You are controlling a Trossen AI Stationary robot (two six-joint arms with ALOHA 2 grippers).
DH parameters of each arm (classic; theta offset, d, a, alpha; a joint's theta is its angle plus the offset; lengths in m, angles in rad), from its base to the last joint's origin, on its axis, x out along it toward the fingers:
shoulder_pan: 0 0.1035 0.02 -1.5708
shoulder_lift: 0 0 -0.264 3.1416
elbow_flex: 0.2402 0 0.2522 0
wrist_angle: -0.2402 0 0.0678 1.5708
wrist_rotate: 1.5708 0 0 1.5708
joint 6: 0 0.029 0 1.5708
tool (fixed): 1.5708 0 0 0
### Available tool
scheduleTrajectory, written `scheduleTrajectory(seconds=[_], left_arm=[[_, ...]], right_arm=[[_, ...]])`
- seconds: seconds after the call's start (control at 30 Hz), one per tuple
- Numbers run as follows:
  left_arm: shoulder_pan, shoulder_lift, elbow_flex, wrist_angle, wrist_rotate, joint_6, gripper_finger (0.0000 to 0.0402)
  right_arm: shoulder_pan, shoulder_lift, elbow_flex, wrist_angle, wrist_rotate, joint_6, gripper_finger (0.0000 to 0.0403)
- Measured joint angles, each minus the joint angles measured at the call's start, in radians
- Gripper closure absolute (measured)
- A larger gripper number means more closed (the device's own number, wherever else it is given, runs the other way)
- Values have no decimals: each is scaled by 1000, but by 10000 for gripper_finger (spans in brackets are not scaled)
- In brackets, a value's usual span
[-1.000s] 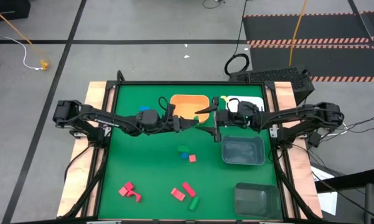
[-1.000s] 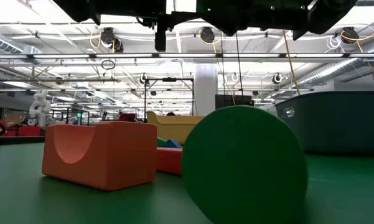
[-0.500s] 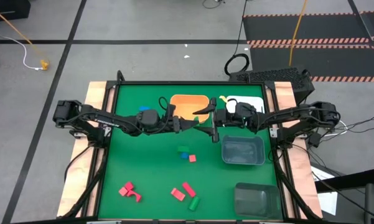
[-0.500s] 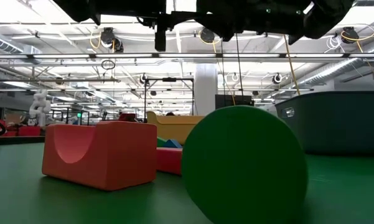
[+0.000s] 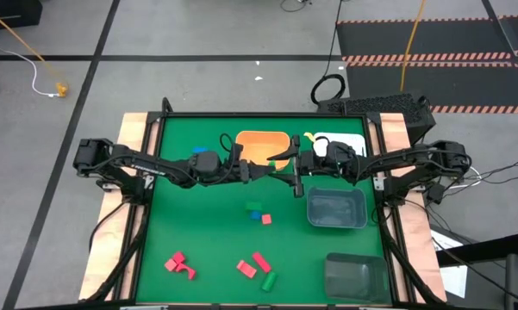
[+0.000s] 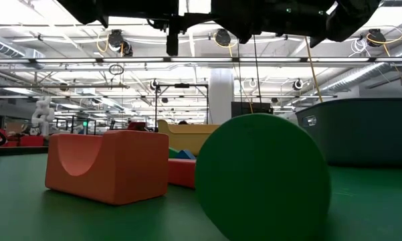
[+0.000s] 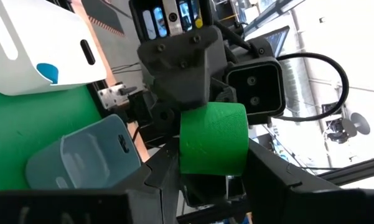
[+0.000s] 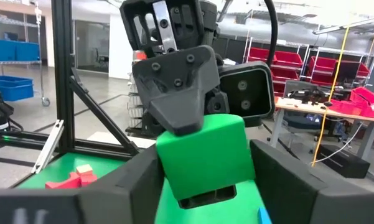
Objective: Sort & place blocks by color
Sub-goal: Put the left green block into the dark blue bin
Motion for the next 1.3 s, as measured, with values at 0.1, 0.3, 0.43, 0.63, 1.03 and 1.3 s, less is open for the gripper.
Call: scheduleTrajectory(seconds=[0.1,0.3,0.43,0.63,1.03,1.3], left_arm=[[0,-1,0,1,-4,-11,265],[0,-1,0,1,-3,-12,265],[0,-1,0,-2,-3,-10,258],[3,-1,0,-6,1,8,211],[12,-1,0,-8,10,5,164],[15,-1,-1,-26,23,8,163]], right_arm=[[0,0,0,0,0,-10,235],[0,0,0,0,-2,-11,239],[0,0,0,0,-3,-7,239],[0,0,0,-4,-4,20,242],[0,-10,0,-8,0,30,242],[-19,-16,0,-59,40,20,242]])
